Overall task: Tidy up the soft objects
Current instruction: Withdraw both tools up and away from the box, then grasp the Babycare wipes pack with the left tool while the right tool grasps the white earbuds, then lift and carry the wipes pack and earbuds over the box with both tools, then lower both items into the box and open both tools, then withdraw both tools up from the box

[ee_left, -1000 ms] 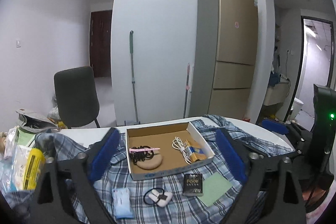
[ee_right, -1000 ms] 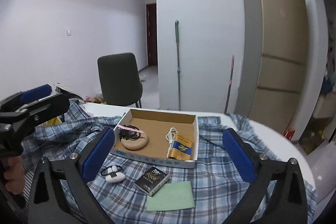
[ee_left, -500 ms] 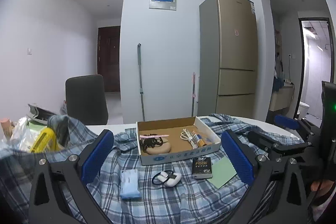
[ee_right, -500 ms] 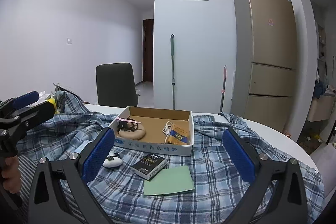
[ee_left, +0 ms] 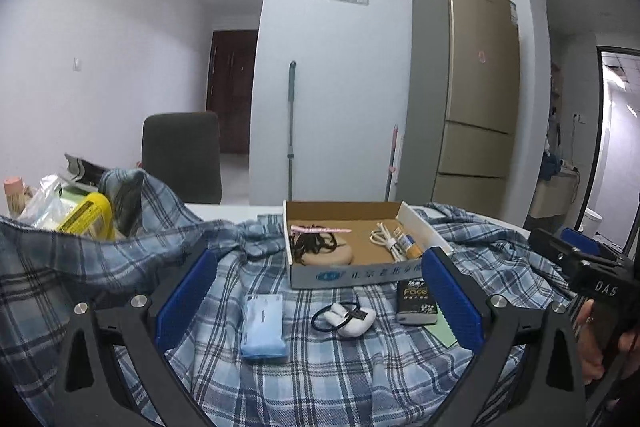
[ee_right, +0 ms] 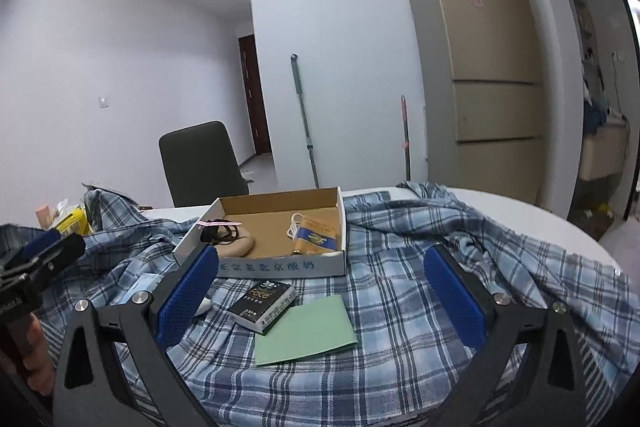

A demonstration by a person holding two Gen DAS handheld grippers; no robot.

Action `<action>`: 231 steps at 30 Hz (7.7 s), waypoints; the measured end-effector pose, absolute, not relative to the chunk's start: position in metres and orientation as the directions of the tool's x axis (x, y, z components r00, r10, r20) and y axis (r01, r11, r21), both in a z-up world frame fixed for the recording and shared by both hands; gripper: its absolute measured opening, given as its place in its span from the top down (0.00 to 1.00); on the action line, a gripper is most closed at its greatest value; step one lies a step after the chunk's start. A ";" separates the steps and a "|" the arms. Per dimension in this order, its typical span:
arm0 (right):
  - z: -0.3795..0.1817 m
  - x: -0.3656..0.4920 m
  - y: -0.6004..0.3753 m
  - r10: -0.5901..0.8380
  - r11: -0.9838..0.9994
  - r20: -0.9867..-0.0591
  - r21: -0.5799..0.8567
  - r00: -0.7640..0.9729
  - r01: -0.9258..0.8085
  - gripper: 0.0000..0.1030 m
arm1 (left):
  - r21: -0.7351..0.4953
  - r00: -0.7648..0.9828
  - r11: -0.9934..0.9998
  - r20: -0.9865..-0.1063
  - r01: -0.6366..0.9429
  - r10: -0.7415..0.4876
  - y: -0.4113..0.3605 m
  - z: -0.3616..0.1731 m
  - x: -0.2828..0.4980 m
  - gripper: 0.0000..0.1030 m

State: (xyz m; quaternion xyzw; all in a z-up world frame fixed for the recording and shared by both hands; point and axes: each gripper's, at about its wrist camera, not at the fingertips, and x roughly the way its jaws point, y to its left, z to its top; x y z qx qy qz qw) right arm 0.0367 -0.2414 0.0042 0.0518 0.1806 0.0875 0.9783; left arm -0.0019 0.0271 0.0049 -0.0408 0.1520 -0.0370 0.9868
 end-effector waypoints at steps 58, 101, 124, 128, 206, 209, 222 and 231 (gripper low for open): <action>-0.035 0.099 -0.160 0.218 0.957 -0.628 -0.011 0.747 -0.289 0.01 | -0.124 0.601 0.991 -0.796 -0.050 -0.069 0.065 -0.070 0.105 0.59; -0.074 0.128 -0.077 0.384 0.820 -0.793 0.057 0.473 -0.570 0.61 | -0.098 0.904 0.994 -0.419 0.052 -0.088 0.050 -0.016 0.039 0.68; -0.005 0.053 -0.152 0.344 0.913 -0.419 -0.058 0.840 -0.403 0.75 | -0.070 0.933 0.992 -0.338 0.103 -0.121 0.040 -0.007 0.026 0.68; 0.001 0.048 -0.157 0.337 0.922 -0.369 -0.055 0.866 -0.383 0.75 | -0.067 0.941 0.992 -0.315 0.107 -0.123 0.040 -0.005 0.021 0.68; 0.055 0.144 -0.188 0.271 0.961 -0.371 0.056 0.888 -0.270 0.43 | -0.087 0.990 0.990 -0.084 0.107 -0.114 0.008 0.065 0.087 0.30; 0.062 0.125 -0.192 0.265 0.963 -0.358 0.043 0.896 -0.267 0.43 | -0.089 0.990 0.989 -0.063 0.120 -0.126 0.007 0.071 0.064 0.30; 0.046 0.081 -0.203 0.254 0.965 -0.371 0.038 0.894 -0.258 0.39 | -0.118 0.978 0.976 -0.078 0.183 -0.193 -0.007 0.057 0.011 0.14; 0.013 0.073 -0.210 0.168 0.984 -0.334 0.007 0.928 -0.176 0.07 | -0.085 0.976 0.986 -0.151 0.144 -0.155 -0.009 0.017 0.025 0.01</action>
